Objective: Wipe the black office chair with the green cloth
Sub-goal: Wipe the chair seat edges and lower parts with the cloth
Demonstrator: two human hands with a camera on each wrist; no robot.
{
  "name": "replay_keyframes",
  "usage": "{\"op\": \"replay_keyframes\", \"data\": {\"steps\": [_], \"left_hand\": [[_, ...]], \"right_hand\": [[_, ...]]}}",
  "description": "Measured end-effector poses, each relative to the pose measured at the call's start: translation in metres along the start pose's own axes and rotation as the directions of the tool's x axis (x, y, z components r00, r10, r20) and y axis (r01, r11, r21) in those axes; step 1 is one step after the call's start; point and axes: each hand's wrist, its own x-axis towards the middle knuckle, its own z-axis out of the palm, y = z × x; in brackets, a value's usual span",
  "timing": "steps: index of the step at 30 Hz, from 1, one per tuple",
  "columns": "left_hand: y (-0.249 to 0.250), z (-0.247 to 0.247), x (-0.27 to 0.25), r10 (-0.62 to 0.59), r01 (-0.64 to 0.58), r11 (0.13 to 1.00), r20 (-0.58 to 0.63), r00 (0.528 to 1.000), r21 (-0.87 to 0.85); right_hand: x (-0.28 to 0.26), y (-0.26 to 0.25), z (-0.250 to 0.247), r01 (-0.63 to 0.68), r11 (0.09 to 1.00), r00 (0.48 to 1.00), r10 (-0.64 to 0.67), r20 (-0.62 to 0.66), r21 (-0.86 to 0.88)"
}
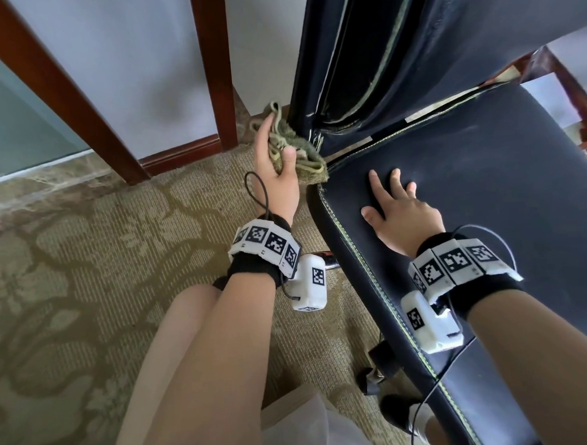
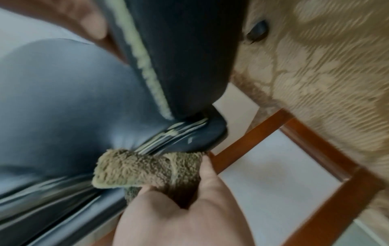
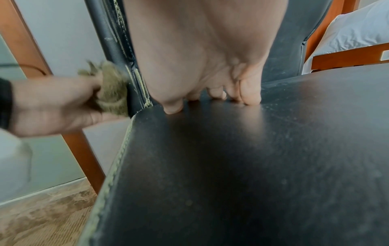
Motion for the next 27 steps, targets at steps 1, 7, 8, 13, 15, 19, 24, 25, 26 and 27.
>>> {"op": "replay_keyframes", "data": {"steps": [1,7,8,13,15,19,24,25,26,27], "left_hand": [[0.005,0.001,0.004,0.087,-0.087,0.996,-0.012,0.996,0.009],[0.018,0.010,0.004,0.222,-0.217,0.971,-0.050,0.974,0.098],[0.017,0.010,0.002,0.203,-0.198,0.975,-0.050,0.978,0.096],[0.016,0.015,0.004,0.169,-0.162,0.982,-0.071,0.983,0.095],[0.015,0.018,0.005,0.160,-0.150,0.985,-0.118,0.980,0.087],[0.014,0.026,0.007,0.079,-0.070,0.996,-0.176,0.981,0.054],[-0.004,0.025,0.005,-0.035,0.050,0.993,-0.139,0.990,0.104],[-0.007,0.025,0.004,-0.054,0.068,0.992,-0.132,0.990,0.109],[-0.009,0.024,0.004,-0.071,0.085,0.990,-0.126,0.989,0.109],[-0.010,0.024,0.004,-0.083,0.096,0.990,-0.124,0.989,0.105]], "right_hand": [[0.000,0.000,0.000,0.001,1.000,1.000,-0.001,-0.002,0.002],[-0.001,0.000,0.000,0.003,1.000,1.000,-0.003,-0.002,0.009],[-0.001,0.000,0.000,0.004,1.000,1.000,-0.004,-0.003,0.011],[-0.002,0.000,0.000,0.011,1.000,1.000,-0.010,-0.013,0.014],[-0.002,0.001,0.001,0.013,1.000,1.000,-0.013,-0.016,0.012],[0.000,0.004,0.001,0.022,1.000,1.000,-0.022,-0.016,0.018],[0.003,0.005,0.000,0.018,0.999,1.000,-0.017,-0.024,0.031],[0.004,0.005,0.000,0.018,0.999,1.000,-0.017,-0.024,0.031],[0.004,0.005,0.000,0.017,0.999,1.000,-0.016,-0.022,0.032],[0.004,0.005,0.000,0.017,0.999,1.000,-0.016,-0.020,0.035]]}}
